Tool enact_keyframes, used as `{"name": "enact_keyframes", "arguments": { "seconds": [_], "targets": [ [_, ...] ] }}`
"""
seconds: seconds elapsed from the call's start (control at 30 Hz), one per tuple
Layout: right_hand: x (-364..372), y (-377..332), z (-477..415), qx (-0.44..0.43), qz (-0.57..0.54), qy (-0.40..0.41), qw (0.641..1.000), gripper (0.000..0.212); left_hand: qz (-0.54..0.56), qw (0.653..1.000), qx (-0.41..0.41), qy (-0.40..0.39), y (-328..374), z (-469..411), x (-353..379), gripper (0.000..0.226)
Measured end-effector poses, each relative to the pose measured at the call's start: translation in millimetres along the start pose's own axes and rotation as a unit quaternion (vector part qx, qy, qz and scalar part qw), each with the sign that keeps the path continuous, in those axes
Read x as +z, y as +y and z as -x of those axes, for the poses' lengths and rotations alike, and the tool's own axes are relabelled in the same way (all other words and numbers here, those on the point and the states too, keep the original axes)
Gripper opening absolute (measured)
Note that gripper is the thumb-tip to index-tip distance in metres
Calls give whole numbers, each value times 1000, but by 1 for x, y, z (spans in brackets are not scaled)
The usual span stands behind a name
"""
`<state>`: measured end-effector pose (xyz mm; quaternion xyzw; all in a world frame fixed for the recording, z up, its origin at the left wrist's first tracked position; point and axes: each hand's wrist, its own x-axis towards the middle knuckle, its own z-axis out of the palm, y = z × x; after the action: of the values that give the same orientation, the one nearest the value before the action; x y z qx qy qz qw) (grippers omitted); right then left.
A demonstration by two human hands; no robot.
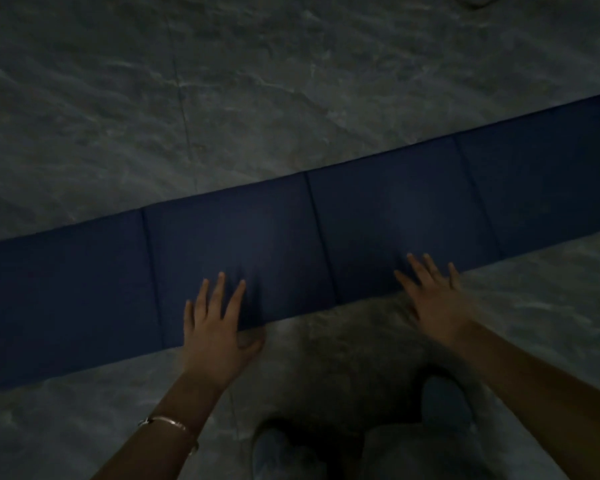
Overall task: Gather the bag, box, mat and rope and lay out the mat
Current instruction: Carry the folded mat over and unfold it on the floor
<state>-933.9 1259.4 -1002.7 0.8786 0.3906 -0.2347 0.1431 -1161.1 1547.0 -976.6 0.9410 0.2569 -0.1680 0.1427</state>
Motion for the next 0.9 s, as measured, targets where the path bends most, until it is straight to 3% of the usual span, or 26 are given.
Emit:
{"name": "enact_keyframes", "arguments": {
  "seconds": [0.13,0.27,0.43,0.77,0.9],
  "targets": [
    [55,22,-29,-37,-8,1,999,82,-23,999,-4,-43,4,-14,66,92],
    [87,45,-46,-127,-9,88,988,54,-5,999,-47,-24,13,-20,98,91],
    [111,63,-59,-164,-23,172,971,44,-12,999,-44,3,-6,-28,109,80],
    [99,75,-60,-231,-49,243,941,56,-139,987,83,-2,-31,-38,111,63],
    [75,80,-54,-262,-24,279,923,40,-163,968,188,35,-35,-34,106,39]
  ]
}}
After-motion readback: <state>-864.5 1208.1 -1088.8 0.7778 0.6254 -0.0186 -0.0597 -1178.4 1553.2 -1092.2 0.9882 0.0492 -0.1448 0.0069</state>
